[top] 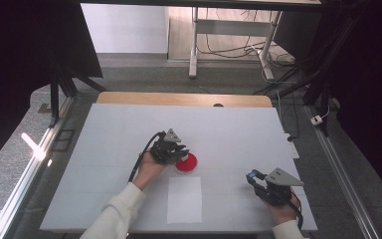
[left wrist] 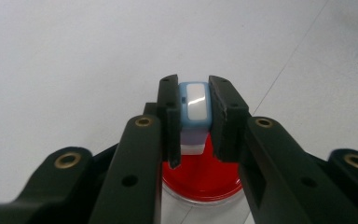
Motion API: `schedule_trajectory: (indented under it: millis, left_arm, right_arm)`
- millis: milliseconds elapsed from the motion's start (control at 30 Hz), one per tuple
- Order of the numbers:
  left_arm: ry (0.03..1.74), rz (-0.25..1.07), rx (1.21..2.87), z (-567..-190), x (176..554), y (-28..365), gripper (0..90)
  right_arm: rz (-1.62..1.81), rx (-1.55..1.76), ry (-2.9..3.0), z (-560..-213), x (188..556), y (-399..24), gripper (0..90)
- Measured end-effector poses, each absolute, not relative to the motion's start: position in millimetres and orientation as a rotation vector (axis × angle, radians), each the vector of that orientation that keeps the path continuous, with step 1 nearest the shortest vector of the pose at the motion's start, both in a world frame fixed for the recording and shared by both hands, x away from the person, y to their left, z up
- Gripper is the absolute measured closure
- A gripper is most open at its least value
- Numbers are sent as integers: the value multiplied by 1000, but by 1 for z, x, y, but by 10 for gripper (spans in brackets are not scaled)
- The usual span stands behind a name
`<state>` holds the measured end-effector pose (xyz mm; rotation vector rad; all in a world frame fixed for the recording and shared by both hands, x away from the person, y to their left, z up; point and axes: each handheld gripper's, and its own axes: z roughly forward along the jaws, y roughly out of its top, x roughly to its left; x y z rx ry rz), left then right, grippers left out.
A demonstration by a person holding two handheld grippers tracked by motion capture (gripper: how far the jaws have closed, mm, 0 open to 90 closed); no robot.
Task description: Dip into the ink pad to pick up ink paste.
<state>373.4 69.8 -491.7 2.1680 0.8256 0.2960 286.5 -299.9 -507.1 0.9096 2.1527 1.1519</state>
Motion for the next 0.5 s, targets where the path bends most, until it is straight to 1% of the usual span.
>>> schedule_trajectory:
  millis: [500]
  left_arm:
    - [823, 310, 2185, -495, 373, 67, 754]
  right_arm:
    - [1147, 914, 2148, -507, 286, -300, 655]
